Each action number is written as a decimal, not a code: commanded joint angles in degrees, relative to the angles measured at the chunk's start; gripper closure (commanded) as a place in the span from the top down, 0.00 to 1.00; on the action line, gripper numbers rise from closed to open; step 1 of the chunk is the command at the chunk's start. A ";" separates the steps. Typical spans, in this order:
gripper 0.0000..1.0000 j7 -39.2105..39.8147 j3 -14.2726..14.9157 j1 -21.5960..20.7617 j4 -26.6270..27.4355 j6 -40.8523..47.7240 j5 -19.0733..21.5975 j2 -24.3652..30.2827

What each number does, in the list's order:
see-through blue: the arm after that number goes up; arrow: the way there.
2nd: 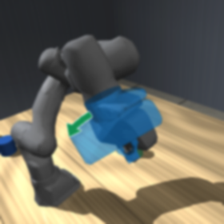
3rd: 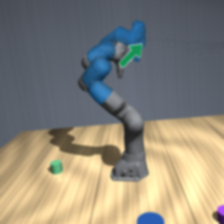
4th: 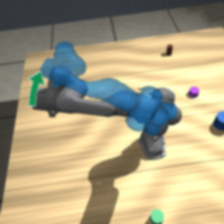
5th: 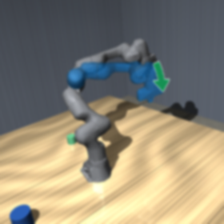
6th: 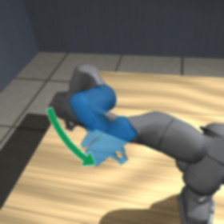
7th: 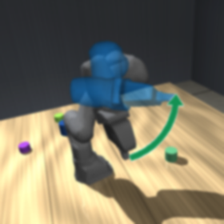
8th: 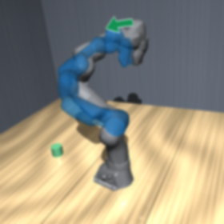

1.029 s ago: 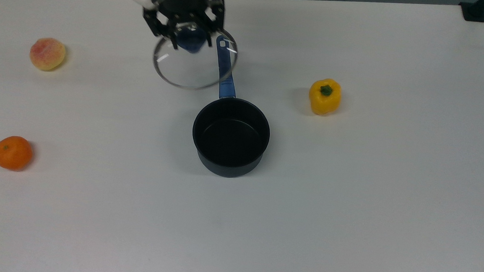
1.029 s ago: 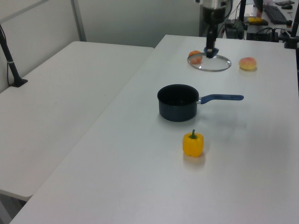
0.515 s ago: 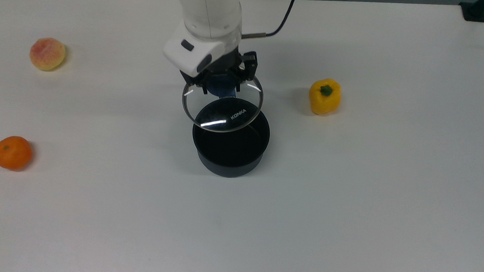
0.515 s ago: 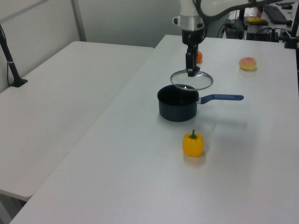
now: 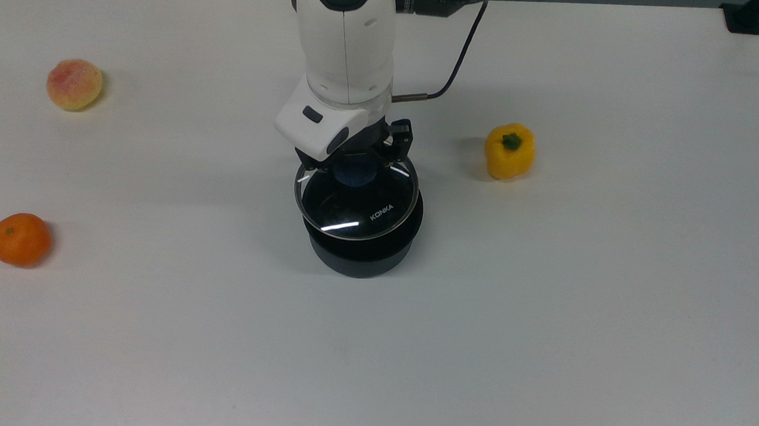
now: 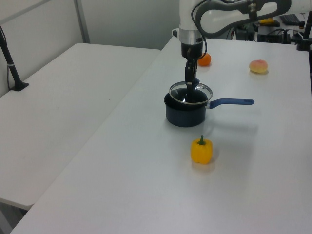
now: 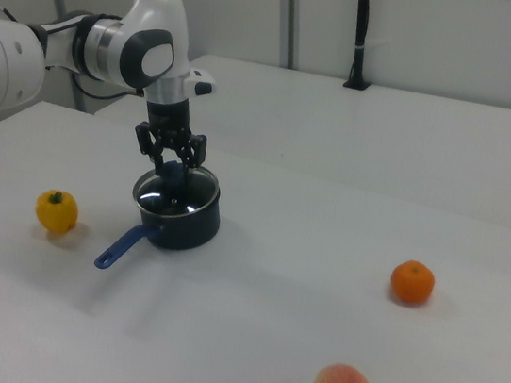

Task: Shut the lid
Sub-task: 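Carry the lid over the black saucepan and lower it onto the rim, then hold the lid seated on the saucepan and open the gripper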

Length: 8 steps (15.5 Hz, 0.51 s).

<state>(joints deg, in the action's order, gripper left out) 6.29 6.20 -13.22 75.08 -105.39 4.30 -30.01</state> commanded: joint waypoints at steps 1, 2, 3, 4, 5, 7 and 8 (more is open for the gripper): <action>0.02 -0.85 0.48 -0.75 -1.60 -2.01 -1.05 -1.27; 0.02 -0.85 0.48 -0.75 -1.52 -2.62 -1.05 -1.28; 0.02 -0.85 0.48 -0.75 -1.52 -2.89 -1.05 -1.28; 0.02 -0.85 0.48 -0.75 -1.52 -3.06 -1.05 -1.28; 0.02 -0.85 0.48 -0.84 -1.52 -3.41 -1.05 -1.62; 0.02 -0.85 0.48 -0.93 -1.34 -3.51 -1.05 -1.89; 0.02 -0.85 0.48 -1.10 -1.25 -3.51 -1.05 -1.89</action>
<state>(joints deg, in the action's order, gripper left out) 6.29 6.20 -13.31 75.03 -108.14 4.19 -31.10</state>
